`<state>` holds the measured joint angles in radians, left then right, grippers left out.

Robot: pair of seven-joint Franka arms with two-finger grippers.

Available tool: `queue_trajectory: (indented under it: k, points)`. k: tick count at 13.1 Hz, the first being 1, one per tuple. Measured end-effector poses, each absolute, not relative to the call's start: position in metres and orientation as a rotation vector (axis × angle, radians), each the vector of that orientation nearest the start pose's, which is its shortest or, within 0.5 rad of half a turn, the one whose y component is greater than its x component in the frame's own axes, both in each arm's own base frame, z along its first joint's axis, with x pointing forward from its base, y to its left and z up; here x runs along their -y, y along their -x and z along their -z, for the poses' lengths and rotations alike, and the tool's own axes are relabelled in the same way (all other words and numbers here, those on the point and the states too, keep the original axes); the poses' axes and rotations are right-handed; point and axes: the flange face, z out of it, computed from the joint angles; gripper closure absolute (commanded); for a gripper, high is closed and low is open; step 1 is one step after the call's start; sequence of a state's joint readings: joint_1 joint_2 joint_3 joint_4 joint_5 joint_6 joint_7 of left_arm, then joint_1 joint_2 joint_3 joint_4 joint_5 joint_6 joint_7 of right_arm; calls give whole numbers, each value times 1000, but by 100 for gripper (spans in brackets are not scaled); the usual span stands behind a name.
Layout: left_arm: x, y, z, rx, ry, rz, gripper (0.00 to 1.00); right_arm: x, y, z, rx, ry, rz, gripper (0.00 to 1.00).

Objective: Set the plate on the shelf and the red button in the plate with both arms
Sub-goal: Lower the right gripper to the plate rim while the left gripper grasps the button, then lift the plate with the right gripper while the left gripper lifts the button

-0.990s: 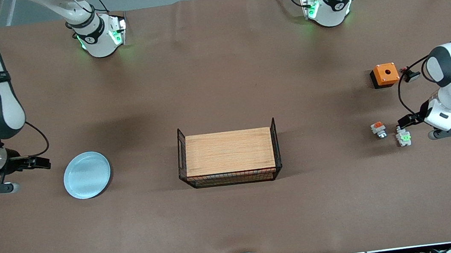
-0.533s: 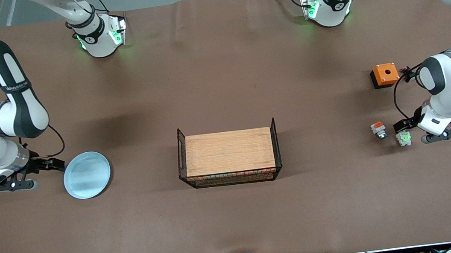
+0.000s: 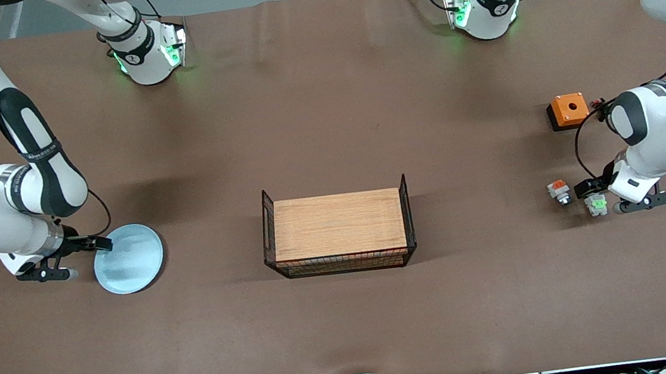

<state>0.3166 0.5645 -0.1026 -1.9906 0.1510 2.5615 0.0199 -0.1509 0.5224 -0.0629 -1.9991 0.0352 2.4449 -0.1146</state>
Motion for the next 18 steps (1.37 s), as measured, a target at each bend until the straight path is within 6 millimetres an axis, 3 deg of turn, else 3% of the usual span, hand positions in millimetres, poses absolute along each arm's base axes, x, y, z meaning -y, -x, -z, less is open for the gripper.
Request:
queue_trajectory:
  k: [4, 5, 7, 8, 11, 13, 18]
  points:
    - [-129, -597, -178, 131, 3108, 19, 39, 127, -586, -182, -228, 3109, -123, 45]
    - [-128, -598, -179, 131, 3108, 25, 53, 127, -586, -181, -243, 3100, -123, 52]
    - [-127, -600, -181, 127, 3108, 33, 91, 127, -586, -179, -254, 3093, -125, 64]
    - [-126, -601, -181, 124, 3109, 37, 99, 127, -586, -178, -256, 3091, -127, 72]
    - [-121, -609, -191, 109, 3110, 74, 100, 126, -588, -178, -255, 3090, -126, 97]
    - [-115, -616, -214, 94, 3108, 95, 100, 125, -589, -179, -250, 3086, -117, 98]
    - [-57, -620, -316, 58, 3106, 66, 100, 123, -595, -188, -264, 3061, -91, 98]
